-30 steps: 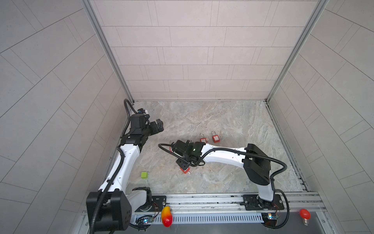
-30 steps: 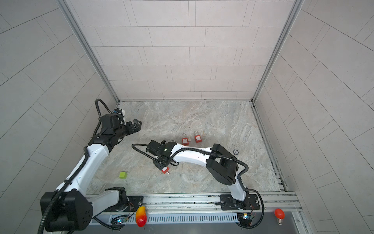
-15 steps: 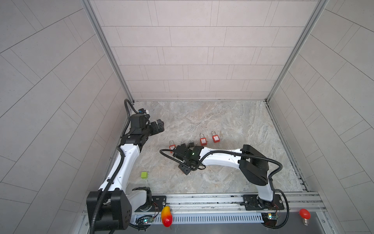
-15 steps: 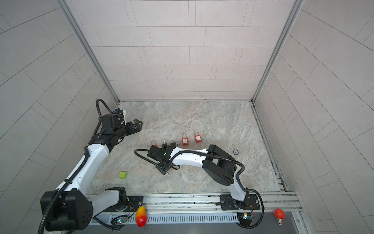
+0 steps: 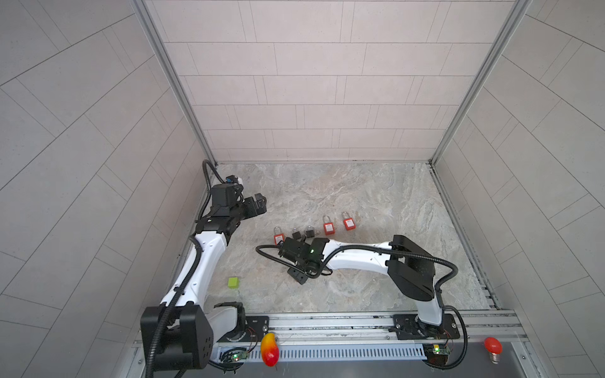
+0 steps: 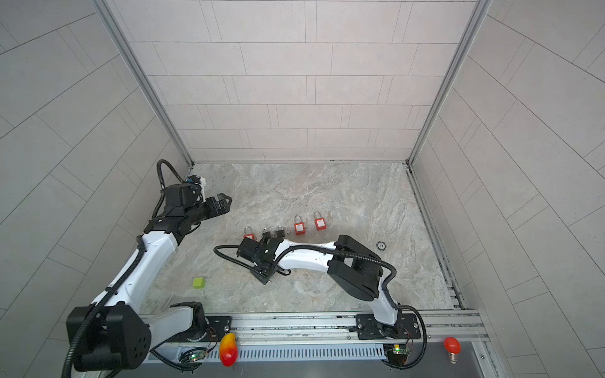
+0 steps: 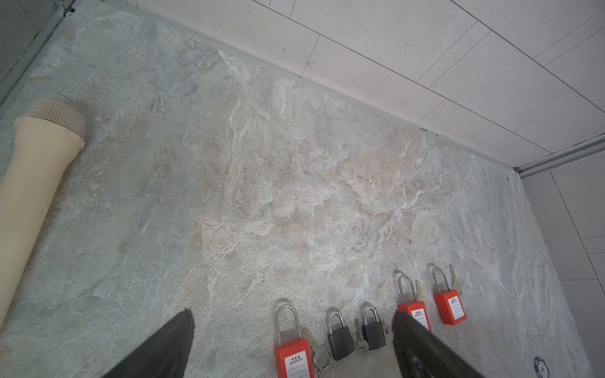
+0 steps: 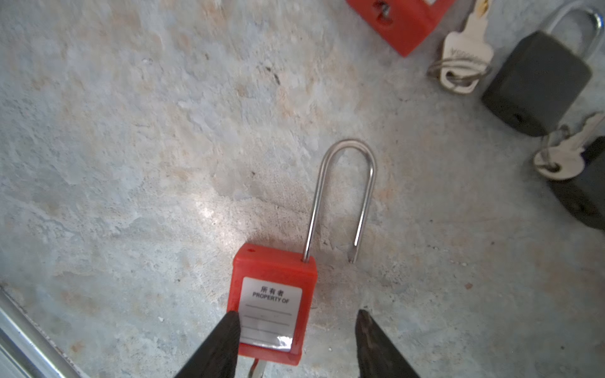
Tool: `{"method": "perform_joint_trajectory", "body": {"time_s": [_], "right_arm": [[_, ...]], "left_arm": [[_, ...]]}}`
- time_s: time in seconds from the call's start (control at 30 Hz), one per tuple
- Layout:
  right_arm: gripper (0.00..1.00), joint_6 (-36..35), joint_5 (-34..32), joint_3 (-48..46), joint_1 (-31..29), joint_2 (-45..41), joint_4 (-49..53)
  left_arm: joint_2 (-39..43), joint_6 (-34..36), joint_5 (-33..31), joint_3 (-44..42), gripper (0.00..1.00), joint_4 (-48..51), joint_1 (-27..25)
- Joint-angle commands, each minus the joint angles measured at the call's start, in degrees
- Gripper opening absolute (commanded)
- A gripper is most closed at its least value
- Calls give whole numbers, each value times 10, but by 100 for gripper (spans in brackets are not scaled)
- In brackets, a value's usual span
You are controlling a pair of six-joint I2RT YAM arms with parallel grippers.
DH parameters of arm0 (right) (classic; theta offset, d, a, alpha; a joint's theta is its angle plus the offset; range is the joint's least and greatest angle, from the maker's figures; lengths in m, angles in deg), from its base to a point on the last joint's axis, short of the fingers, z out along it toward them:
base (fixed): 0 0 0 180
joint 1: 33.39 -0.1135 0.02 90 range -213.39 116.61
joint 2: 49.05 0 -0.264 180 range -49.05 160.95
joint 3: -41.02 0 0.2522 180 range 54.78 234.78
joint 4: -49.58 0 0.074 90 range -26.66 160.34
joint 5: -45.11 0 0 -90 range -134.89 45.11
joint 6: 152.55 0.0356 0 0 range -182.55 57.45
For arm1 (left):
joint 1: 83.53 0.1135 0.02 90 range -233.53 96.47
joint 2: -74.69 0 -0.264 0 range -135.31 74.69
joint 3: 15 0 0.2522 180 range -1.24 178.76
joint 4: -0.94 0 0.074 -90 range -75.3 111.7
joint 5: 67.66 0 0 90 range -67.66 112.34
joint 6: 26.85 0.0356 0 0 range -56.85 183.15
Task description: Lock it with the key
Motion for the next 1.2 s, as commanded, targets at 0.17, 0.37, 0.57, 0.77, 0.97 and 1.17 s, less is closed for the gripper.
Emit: {"method": "perform_joint_trajectory", "body": {"time_s": [0.17,0.37,0.57,0.77,0.97,1.17], "right_arm": [[59,-19,1,3,-9,-3,12],[59,-17,3,28,-9,32,34],[56,-9,-4,38,-9,51,36],[49,-7,-14,34,-8,53,47],[36,-32,-33,27,-8,31,50],[16,-148,-68,-27,12,-64,18]], "left_arm": [[-4,9,12,11,99,3,3],[-3,11,16,10,99,4,3],[-1,18,18,10,97,11,2],[-1,26,21,9,94,11,2],[-9,52,39,12,89,7,3],[-5,101,62,-7,88,-37,1]]}}
